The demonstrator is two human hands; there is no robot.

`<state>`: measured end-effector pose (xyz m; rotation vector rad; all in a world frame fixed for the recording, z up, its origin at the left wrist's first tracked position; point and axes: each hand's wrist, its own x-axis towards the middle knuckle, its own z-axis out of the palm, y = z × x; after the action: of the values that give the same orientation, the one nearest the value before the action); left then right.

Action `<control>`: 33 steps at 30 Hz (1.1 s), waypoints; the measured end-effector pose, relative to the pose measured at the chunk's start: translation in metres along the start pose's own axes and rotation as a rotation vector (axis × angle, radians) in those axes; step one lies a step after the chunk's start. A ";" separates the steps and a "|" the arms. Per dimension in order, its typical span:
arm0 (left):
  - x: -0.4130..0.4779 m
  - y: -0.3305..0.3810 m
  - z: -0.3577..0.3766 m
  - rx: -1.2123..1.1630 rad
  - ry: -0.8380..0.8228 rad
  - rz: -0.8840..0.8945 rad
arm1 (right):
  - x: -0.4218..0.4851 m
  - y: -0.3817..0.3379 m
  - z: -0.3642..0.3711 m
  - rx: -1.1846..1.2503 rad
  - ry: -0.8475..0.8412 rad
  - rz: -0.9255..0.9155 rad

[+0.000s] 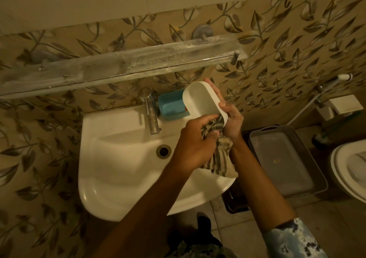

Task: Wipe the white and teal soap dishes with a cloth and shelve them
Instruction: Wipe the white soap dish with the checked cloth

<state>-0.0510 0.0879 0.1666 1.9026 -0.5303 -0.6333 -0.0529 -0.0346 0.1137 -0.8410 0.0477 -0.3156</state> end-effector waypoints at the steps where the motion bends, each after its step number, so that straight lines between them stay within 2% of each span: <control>1: 0.000 0.003 -0.002 -0.097 -0.029 -0.040 | 0.000 0.000 0.001 0.014 0.005 0.000; 3: -0.001 0.004 -0.004 -0.124 -0.069 -0.035 | 0.000 -0.002 0.002 0.012 0.012 -0.006; 8: -0.006 -0.013 -0.003 0.527 0.010 0.302 | -0.004 -0.008 0.004 -0.015 0.029 -0.003; 12: -0.006 -0.019 -0.007 0.835 0.055 0.339 | -0.006 -0.010 0.007 -0.020 0.043 0.004; 15: -0.007 -0.015 -0.005 0.875 0.115 0.358 | -0.007 -0.013 0.009 -0.022 0.037 -0.002; 18: -0.007 -0.011 0.001 0.735 0.094 0.305 | -0.005 -0.016 0.011 -0.098 0.013 -0.055; 23: -0.006 0.012 -0.001 0.217 0.007 0.176 | -0.003 -0.013 0.006 -0.122 0.026 -0.100; 27: -0.001 0.020 -0.011 -0.342 -0.158 -0.119 | -0.006 -0.010 0.004 -0.119 0.047 -0.095; 30: 0.001 0.014 -0.015 -0.658 -0.225 -0.265 | -0.008 -0.009 0.006 -0.233 0.063 -0.143; 32: -0.003 0.009 -0.011 -0.671 -0.219 -0.248 | -0.009 -0.010 0.007 -0.287 0.077 -0.167; 33: -0.005 0.006 -0.009 -0.542 -0.182 -0.178 | -0.009 -0.011 0.009 -0.305 0.081 -0.174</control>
<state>-0.0497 0.0951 0.1768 1.3932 -0.2645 -0.9650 -0.0628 -0.0325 0.1268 -1.1374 0.1003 -0.5150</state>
